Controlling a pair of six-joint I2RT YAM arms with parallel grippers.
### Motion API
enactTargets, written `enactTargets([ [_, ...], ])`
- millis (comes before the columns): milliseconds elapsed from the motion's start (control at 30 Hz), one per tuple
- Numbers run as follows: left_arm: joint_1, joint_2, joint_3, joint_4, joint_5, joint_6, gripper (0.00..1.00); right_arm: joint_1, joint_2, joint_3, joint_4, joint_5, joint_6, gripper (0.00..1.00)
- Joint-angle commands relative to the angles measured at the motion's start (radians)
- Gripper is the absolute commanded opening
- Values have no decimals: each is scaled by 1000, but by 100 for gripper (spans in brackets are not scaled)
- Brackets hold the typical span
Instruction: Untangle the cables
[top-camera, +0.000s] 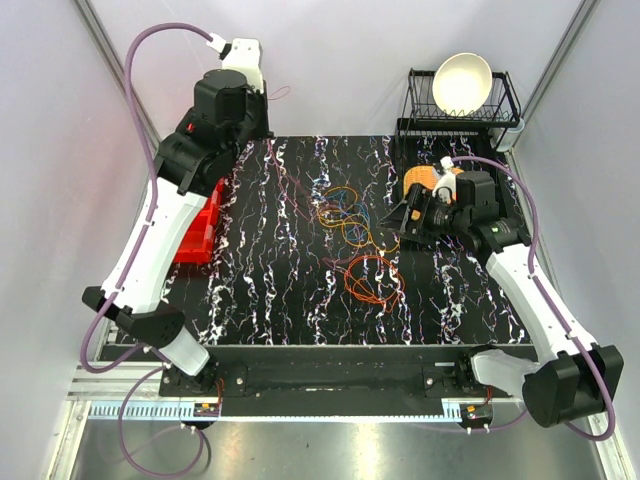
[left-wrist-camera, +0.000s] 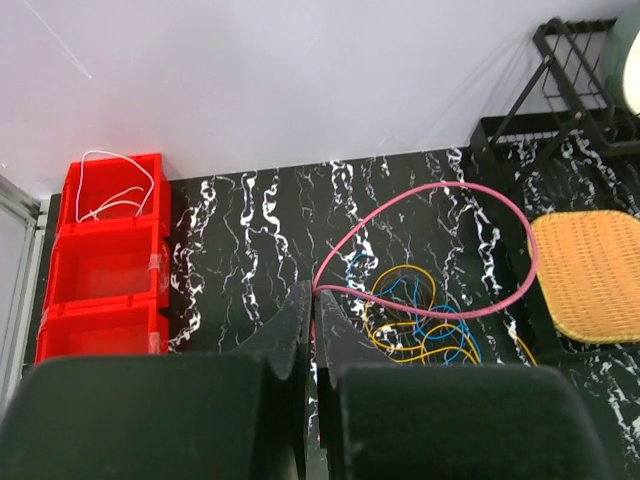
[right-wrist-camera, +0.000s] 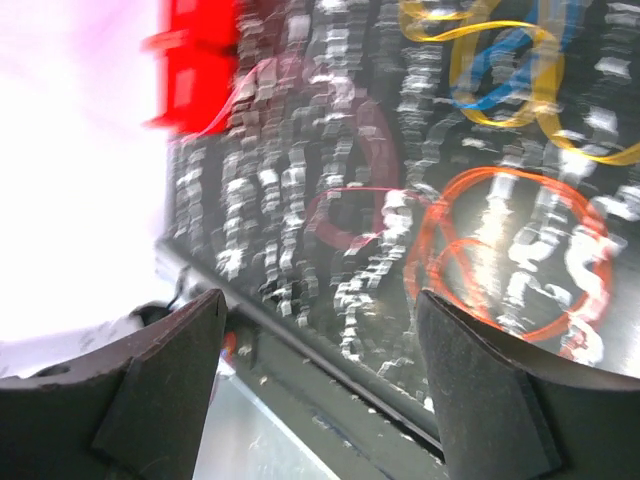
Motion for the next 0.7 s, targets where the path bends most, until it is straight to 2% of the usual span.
enactTargets([
  [0,7,-63,13,53,45,-25,0,5,-53,-29,194,-222,-3,84],
  [133,5,-73,-6,52,65,-41,0,11,-21,-30,240,-195,-20,85],
  [300,5,-86,-10,52,85,-42,0,27,93,-29,266,-120,-8,85],
  [533,5,-99,-29,53,113,-50,0,57,278,-82,438,-129,126,83],
  [667,5,-110,-41,63,125,-48,0,122,405,-82,514,-123,170,82],
])
